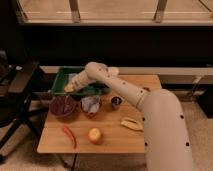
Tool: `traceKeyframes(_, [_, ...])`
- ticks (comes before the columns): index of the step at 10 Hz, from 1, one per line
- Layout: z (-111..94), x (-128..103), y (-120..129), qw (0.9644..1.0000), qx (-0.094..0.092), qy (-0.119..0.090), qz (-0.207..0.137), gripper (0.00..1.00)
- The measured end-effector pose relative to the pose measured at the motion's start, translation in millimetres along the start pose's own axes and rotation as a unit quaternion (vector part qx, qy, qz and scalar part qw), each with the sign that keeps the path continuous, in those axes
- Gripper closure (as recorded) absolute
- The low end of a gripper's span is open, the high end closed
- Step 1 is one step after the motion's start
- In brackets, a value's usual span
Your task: Place fork in metal cup
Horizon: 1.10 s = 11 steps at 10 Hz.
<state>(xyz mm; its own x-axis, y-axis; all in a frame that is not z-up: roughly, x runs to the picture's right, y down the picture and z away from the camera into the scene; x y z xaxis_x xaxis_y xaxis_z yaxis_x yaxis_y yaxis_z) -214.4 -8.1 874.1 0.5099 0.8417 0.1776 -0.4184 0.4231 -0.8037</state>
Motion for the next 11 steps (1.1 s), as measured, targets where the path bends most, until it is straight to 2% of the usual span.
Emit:
traceKeyframes(1, [1, 1, 1, 1.0, -0.006, 0.001, -0.001, 0.9])
traceKeyframes(3, [3, 6, 1, 0.9998, -0.019, 0.008, -0.001, 0.74])
traceKeyframes(5, [10, 13, 6, 0.9991, -0.035, 0.025, -0.006, 0.53])
traceKeyframes(7, [14, 20, 8, 0.9984, -0.039, 0.041, -0.009, 0.36])
traceKeyframes(8, [16, 22, 8, 0.9981, -0.039, 0.047, -0.011, 0.34])
traceKeyframes(11, [18, 26, 6, 0.9975, -0.035, 0.059, -0.013, 0.34])
